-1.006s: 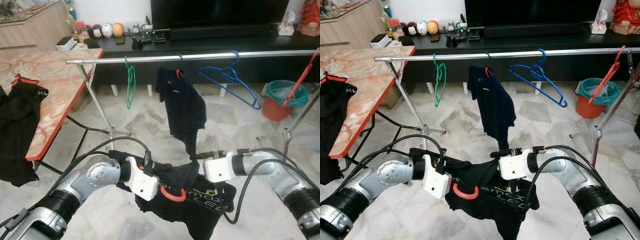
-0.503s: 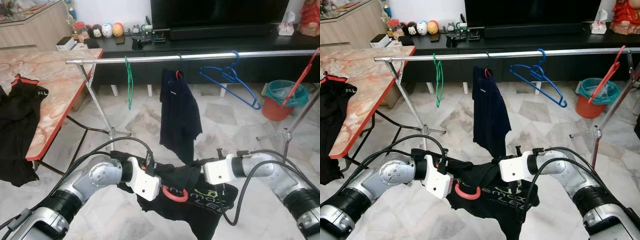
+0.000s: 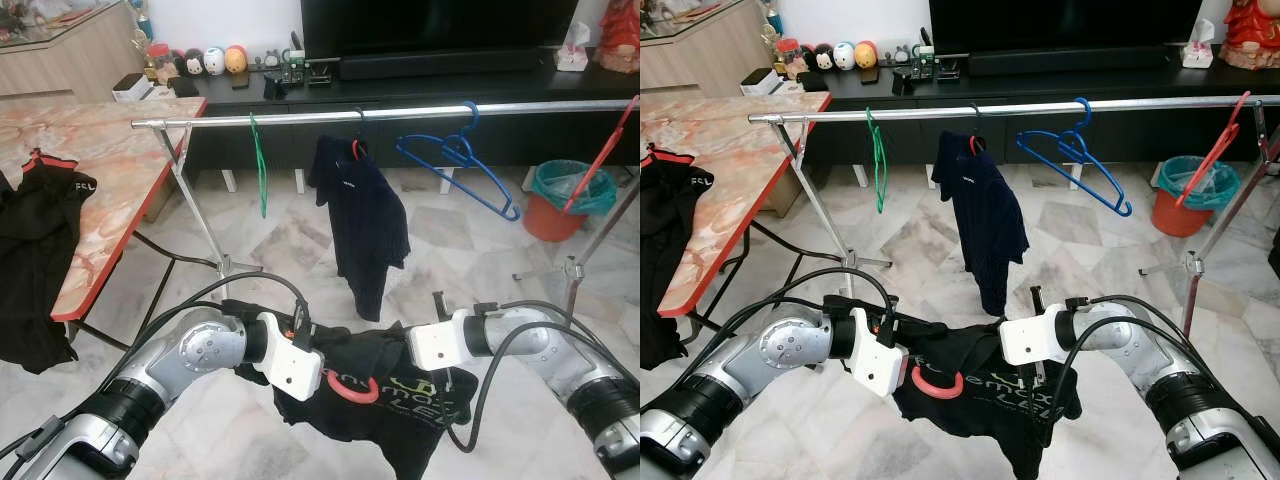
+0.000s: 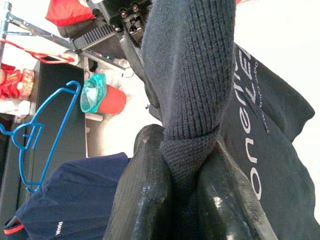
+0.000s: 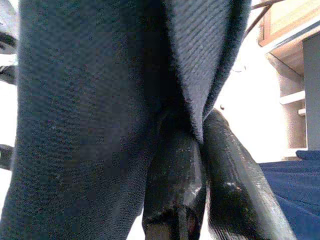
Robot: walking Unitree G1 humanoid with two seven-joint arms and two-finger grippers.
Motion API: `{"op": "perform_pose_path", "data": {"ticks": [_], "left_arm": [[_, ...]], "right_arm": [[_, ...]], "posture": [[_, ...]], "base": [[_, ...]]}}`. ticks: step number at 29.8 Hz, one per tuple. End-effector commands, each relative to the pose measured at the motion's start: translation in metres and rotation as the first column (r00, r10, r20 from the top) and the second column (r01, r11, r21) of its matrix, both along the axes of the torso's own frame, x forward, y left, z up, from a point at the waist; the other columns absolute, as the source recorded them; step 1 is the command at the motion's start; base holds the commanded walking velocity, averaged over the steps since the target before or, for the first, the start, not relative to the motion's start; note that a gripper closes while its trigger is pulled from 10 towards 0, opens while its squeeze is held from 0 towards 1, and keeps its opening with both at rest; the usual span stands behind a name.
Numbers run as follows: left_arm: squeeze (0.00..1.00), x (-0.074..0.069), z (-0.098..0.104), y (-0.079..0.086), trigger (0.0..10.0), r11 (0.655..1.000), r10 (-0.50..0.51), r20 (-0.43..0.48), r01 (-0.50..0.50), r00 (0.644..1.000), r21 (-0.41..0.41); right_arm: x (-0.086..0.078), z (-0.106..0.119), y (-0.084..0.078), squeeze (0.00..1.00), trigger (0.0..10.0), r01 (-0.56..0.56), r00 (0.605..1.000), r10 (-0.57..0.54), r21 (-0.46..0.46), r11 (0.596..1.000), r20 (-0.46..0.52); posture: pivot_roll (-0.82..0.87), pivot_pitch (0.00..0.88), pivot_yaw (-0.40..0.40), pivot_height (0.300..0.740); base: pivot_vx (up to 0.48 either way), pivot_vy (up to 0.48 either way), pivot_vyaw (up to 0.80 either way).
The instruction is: Hang hanger
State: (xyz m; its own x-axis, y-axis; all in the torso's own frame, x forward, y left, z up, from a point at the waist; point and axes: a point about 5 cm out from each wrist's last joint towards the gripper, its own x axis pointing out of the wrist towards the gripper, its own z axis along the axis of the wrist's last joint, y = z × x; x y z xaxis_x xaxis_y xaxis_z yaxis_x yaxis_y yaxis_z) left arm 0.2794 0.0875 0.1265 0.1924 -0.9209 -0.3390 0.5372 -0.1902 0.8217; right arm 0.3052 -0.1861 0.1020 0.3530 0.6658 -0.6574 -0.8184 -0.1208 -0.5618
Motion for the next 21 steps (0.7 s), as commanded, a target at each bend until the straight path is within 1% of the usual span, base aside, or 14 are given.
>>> {"op": "perform_pose_path", "data": {"ticks": [1, 2, 3, 4, 5, 7, 13, 14, 17, 18, 19, 20, 21], "left_arm": [[0.00, -0.001, 0.014, -0.003, 10.0, 0.998, -0.028, 0.034, 0.030, 0.999, -0.054], [0.00, -0.001, 0.013, -0.002, 10.0, 0.999, -0.030, 0.030, 0.031, 0.999, -0.042], [0.00, -0.002, 0.009, 0.002, 10.0, 1.000, -0.027, 0.023, 0.027, 0.999, -0.010], [0.00, -0.002, 0.009, 0.002, 10.0, 1.000, -0.027, 0.023, 0.027, 0.999, -0.010], [0.00, -0.001, 0.003, 0.006, 10.0, 0.999, -0.013, 0.006, 0.013, 1.000, 0.030], [0.00, 0.000, -0.004, 0.013, 10.0, 0.997, 0.018, -0.016, -0.017, 1.000, 0.070], [0.00, 0.003, -0.014, 0.022, 10.0, 0.991, 0.077, -0.029, -0.073, 0.997, 0.113], [0.00, 0.006, -0.018, 0.027, 10.0, 0.983, 0.123, -0.031, -0.117, 0.992, 0.140], [0.00, 0.014, -0.024, 0.035, 10.0, 0.959, 0.219, -0.012, -0.213, 0.976, 0.188], [0.00, 0.015, -0.025, 0.036, 10.0, 0.956, 0.231, -0.014, -0.225, 0.973, 0.187], [0.00, 0.018, -0.026, 0.038, 10.0, 0.944, 0.273, -0.007, -0.266, 0.962, 0.193], [0.00, 0.018, -0.026, 0.038, 10.0, 0.944, 0.273, -0.007, -0.266, 0.962, 0.193], [0.00, 0.020, -0.027, 0.040, 10.0, 0.937, 0.297, -0.006, -0.290, 0.955, 0.196]], "right_arm": [[0.002, 0.001, 0.000, 0.00, 0.0, -0.016, 1.000, 0.017, -0.047, 0.999, 0.011], [0.002, 0.000, -0.001, 0.00, 0.0, -0.015, 1.000, 0.015, -0.054, 0.998, 0.012], [0.002, 0.000, -0.004, 0.00, 0.0, -0.012, 1.000, 0.013, -0.074, 0.997, 0.016], [0.002, 0.000, -0.004, 0.00, 0.0, -0.012, 1.000, 0.013, -0.074, 0.997, 0.016], [0.003, 0.001, -0.006, 0.00, 0.0, -0.010, 1.000, 0.012, -0.093, 0.996, 0.018], [0.003, 0.002, -0.008, 0.00, 0.0, -0.012, 1.000, 0.015, -0.111, 0.994, 0.022], [0.004, 0.003, -0.011, 0.00, 0.0, -0.022, 0.999, 0.028, -0.164, 0.986, 0.033], [0.004, 0.004, -0.012, 0.00, 0.0, -0.027, 0.999, 0.033, -0.176, 0.984, 0.030], [0.004, 0.005, -0.014, 0.00, 0.0, -0.036, 0.999, 0.042, -0.205, 0.978, 0.027], [0.004, 0.006, -0.015, 0.00, 0.0, -0.039, 0.999, 0.045, -0.216, 0.976, 0.024], [0.003, 0.006, -0.017, 0.00, 0.0, -0.046, 0.999, 0.052, -0.243, 0.969, 0.018], [0.003, 0.006, -0.017, 0.00, 0.0, -0.046, 0.999, 0.052, -0.243, 0.969, 0.018], [0.003, 0.006, -0.018, 0.00, 0.0, -0.051, 0.998, 0.057, -0.271, 0.961, 0.015]], "posture": [[-0.06, 0.020, 0.078, 0.740], [-0.06, 0.020, 0.078, 0.740], [-0.06, 0.020, 0.078, 0.740], [-0.06, 0.020, 0.078, 0.740], [-0.06, 0.020, 0.078, 0.740], [-0.06, 0.020, 0.079, 0.740], [-0.06, 0.021, 0.078, 0.740], [-0.06, 0.022, 0.077, 0.740], [-0.07, 0.023, 0.077, 0.740], [-0.07, 0.023, 0.077, 0.740], [-0.07, 0.023, 0.076, 0.740], [-0.07, 0.023, 0.076, 0.740], [-0.07, 0.023, 0.075, 0.740]], "base": [[0.000, 0.000, 0.00], [0.000, 0.000, 0.00], [0.000, 0.000, 0.00], [0.000, 0.000, 0.00], [0.000, 0.000, 0.00], [0.000, 0.000, 0.00], [0.000, 0.000, 0.00], [0.000, 0.000, 0.00], [0.000, 0.000, 0.00], [0.000, 0.000, 0.00], [0.000, 0.000, 0.00], [0.000, 0.000, 0.00], [0.000, 0.000, 0.00]]}}
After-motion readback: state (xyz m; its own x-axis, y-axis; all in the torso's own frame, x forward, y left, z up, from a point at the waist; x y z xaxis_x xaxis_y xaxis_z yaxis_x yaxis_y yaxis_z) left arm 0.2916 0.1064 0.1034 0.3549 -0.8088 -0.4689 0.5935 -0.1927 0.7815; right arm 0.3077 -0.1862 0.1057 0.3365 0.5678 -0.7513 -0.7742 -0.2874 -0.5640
